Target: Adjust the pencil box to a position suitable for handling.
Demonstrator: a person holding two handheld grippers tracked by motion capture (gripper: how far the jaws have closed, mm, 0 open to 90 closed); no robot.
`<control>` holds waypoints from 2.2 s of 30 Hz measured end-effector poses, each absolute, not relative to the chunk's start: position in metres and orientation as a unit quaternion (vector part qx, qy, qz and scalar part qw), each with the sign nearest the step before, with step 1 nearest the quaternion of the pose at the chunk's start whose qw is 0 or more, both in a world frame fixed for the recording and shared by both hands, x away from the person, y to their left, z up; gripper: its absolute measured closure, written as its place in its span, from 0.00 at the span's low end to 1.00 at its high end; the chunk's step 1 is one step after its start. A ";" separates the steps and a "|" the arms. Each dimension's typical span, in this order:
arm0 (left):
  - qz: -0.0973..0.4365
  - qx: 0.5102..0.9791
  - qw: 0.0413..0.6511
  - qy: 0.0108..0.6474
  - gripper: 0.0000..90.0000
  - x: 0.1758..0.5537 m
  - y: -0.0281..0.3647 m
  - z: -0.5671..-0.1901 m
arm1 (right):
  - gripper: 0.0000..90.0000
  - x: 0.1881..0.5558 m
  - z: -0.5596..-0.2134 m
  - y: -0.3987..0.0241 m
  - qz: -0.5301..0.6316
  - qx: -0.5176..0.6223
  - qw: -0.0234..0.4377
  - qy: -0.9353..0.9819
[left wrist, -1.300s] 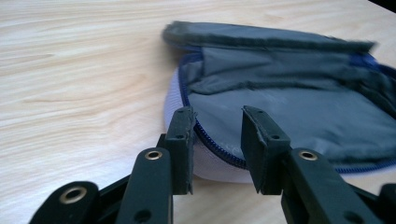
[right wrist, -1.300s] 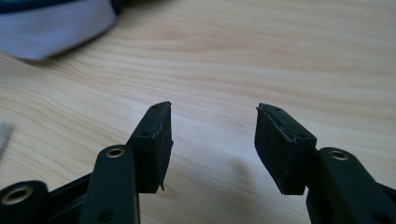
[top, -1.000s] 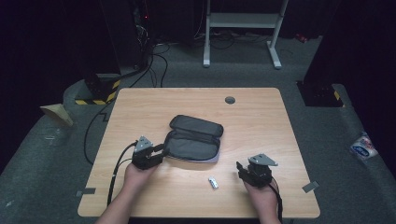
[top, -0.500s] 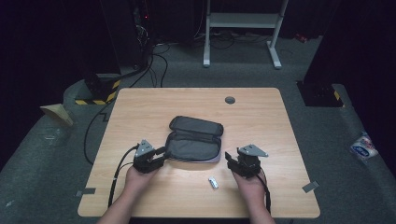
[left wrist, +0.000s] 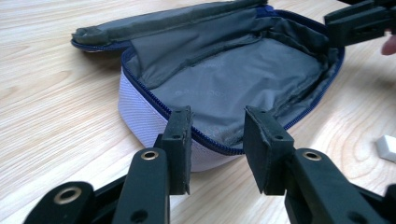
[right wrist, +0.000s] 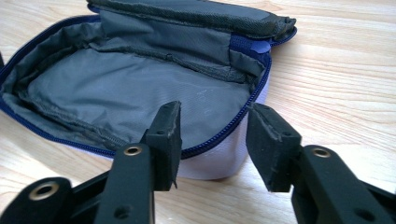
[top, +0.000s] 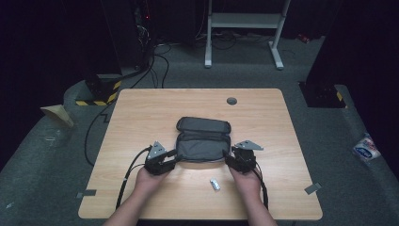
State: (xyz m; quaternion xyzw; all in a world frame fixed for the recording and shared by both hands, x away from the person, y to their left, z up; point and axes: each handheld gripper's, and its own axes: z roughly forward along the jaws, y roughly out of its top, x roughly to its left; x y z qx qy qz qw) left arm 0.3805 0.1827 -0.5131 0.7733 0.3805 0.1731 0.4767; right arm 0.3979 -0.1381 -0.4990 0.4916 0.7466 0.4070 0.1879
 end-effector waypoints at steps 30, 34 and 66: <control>0.205 0.756 0.483 0.392 0.67 0.384 0.165 -0.506 | 0.65 0.417 -0.495 -0.155 0.411 0.508 0.206 0.728; 0.204 0.751 0.492 0.390 0.59 0.377 0.172 -0.496 | 0.58 0.411 -0.488 -0.157 0.424 0.507 0.205 0.722; 0.223 0.779 0.345 0.474 0.43 0.364 0.285 -0.526 | 0.34 0.346 -0.520 -0.215 0.367 0.497 0.231 0.752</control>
